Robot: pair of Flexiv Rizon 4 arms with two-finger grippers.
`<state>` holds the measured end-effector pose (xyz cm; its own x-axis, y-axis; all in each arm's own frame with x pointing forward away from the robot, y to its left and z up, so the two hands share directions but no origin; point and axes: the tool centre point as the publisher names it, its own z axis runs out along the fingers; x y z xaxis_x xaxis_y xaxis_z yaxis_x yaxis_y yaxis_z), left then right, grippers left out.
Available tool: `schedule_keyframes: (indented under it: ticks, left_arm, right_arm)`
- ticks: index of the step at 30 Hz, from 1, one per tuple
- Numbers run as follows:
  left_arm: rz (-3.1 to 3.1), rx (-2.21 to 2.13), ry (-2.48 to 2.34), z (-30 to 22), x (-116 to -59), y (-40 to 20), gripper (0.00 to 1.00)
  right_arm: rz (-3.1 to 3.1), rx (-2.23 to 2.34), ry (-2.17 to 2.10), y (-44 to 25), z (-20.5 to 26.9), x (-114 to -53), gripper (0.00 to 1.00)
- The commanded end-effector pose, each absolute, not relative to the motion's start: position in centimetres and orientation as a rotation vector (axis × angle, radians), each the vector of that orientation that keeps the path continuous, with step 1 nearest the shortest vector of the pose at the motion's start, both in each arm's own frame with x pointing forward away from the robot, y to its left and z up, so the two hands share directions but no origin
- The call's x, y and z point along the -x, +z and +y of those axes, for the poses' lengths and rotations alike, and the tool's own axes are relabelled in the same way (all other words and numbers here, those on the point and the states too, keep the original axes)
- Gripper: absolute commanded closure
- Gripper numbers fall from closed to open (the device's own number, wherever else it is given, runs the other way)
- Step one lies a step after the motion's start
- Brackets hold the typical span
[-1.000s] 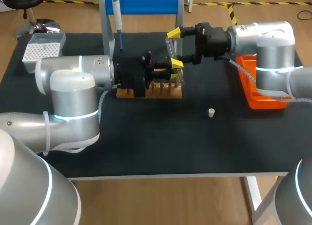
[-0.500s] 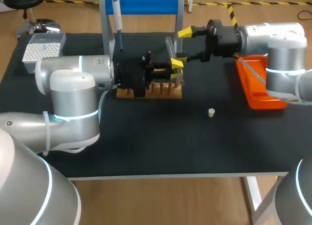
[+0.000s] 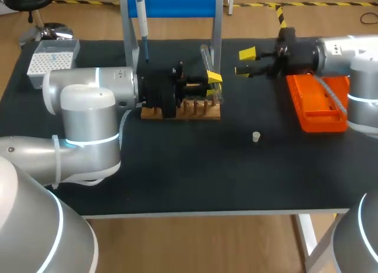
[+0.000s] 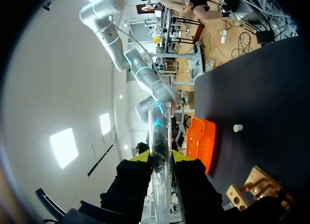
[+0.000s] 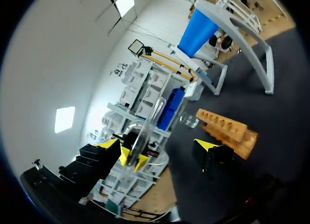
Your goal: Invert the test tube, pick up the pipette, mount the tip to pipette, aspirate from beaker and dispense into the tube, eject the tip, return the pipette, and cap with the stopper.
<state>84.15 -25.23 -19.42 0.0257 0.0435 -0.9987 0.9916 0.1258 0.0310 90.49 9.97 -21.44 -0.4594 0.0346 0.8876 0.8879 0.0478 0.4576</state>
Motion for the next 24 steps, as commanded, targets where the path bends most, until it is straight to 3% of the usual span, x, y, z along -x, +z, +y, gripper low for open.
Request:
schedule_keyframes:
  ticks: [1, 24]
  left_arm:
    - [1.274, -1.156, -1.072, -25.3, -84.1, -19.4, 1.00]
    - [1.274, -1.156, -1.072, -25.3, -84.1, -19.4, 1.00]
  right_arm:
    - [-1.711, 0.978, -1.569, -21.3, 9.5, -89.2, 0.00]
    - [-2.285, 0.941, -1.806, -26.5, 10.3, -88.8, 0.00]
